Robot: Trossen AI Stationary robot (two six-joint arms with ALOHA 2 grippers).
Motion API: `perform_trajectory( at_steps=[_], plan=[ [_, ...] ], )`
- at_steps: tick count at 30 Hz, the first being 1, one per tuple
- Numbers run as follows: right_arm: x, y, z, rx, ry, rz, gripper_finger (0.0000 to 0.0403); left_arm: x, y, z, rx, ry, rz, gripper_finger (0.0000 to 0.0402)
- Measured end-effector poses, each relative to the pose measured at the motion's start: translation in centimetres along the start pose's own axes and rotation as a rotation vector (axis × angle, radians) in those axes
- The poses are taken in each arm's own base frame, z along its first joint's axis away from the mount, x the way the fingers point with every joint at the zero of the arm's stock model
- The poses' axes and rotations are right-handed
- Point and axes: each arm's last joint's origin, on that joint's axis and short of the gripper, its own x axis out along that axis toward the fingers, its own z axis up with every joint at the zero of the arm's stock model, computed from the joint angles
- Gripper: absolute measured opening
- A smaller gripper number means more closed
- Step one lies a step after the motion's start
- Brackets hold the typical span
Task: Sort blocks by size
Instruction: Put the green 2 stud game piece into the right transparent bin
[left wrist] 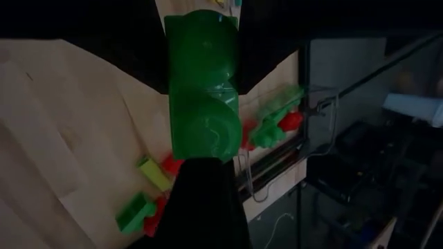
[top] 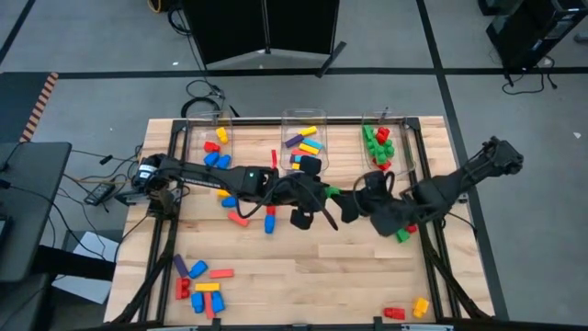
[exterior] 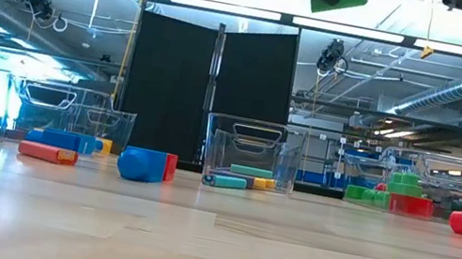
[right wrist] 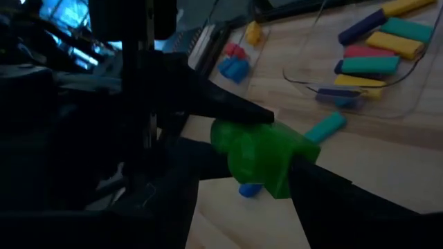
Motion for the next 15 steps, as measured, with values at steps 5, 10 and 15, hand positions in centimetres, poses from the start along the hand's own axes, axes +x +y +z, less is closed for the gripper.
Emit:
perform_trajectory(
  at_steps=[5,10,15],
  plan=[
    [0.68,-0.13,0.69,-0.003,0.007,-0.017,0.0229,-0.13,0.19,-0.06,0.001,0.009,0.020,0.0142],
    [0.98,-0.22,0.82,0.007,0.051,-0.023,0.0229,-0.14,0.26,-0.29,0.009,0.044,0.048,0.0142],
    [1.05,-0.67,0.79,0.013,0.061,-0.062,0.0229,-0.29,0.62,-0.11,-0.009,0.035,0.088,0.0142]
  ],
)
